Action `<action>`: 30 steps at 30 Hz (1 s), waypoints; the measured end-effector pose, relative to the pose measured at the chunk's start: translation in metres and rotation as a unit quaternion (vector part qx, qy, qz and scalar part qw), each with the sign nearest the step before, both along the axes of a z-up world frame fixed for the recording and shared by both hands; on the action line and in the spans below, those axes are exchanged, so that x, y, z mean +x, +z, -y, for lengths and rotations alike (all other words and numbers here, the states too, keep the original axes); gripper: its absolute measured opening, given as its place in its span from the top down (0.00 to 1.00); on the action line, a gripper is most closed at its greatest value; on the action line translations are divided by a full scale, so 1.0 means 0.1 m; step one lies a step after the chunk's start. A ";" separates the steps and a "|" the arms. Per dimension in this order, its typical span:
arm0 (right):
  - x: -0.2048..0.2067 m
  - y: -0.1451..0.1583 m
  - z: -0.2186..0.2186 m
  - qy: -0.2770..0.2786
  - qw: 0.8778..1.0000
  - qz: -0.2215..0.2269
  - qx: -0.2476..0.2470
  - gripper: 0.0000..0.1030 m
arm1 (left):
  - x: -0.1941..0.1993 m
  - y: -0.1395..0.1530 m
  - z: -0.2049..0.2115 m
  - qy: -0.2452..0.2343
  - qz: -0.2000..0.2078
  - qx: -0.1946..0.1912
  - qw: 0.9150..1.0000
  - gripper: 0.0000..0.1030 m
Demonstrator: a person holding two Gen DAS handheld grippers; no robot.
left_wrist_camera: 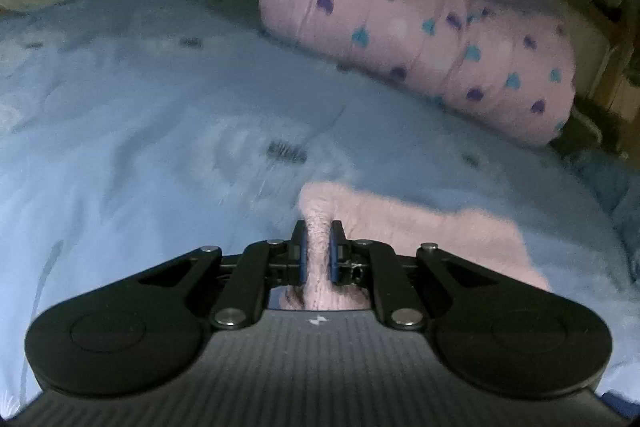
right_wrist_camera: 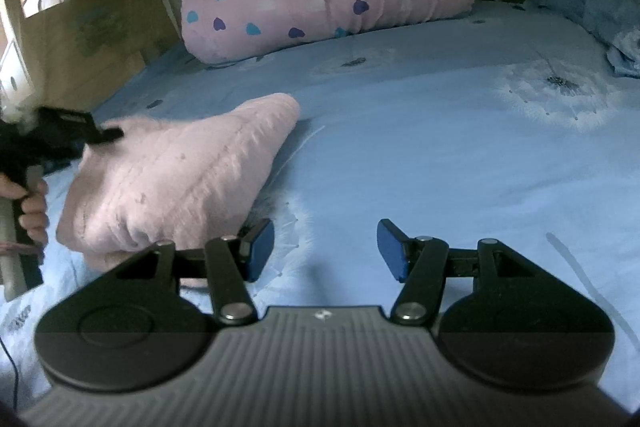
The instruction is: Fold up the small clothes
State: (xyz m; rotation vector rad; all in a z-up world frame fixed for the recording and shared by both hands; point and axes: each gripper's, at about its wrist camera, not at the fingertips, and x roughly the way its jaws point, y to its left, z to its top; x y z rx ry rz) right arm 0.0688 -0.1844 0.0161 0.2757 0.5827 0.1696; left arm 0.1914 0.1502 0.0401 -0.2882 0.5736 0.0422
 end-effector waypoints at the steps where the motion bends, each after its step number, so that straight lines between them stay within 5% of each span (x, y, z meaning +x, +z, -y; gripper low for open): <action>1: 0.00 0.00 -0.01 0.002 1.000 0.001 -0.003 0.42 | 0.01 -0.03 -0.02 -0.003 -0.005 0.002 1.000 0.87; 10: -0.10 0.07 -0.22 0.044 0.998 0.033 -0.038 0.42 | -0.28 0.14 -0.03 -0.033 -0.002 -0.030 0.999 0.86; 13: -0.14 0.08 -0.32 0.058 0.996 0.042 -0.046 0.42 | -0.50 0.22 -0.02 -0.055 -0.009 -0.021 0.998 0.72; 15: -0.17 0.09 -0.39 0.066 0.995 0.048 -0.053 0.42 | -0.67 0.25 -0.05 -0.070 -0.016 -0.024 0.997 0.50; 17: -0.21 0.09 -0.48 0.077 0.994 0.052 -0.060 0.42 | -0.83 0.25 -0.09 -0.081 -0.019 -0.027 0.996 0.43; 26: -0.28 0.08 -0.85 0.088 0.989 0.066 -0.098 0.42 | -1.03 0.06 0.02 -0.134 -0.027 -0.018 0.990 0.45; 29: -0.24 0.06 -0.93 0.085 0.989 0.058 -0.102 0.42 | -0.97 -0.02 0.11 -0.144 -0.036 -0.016 0.989 0.79; 30: -0.22 0.06 -0.96 0.085 0.989 0.055 -0.103 0.42 | -0.97 -0.02 0.11 -0.139 -0.037 -0.017 0.989 0.83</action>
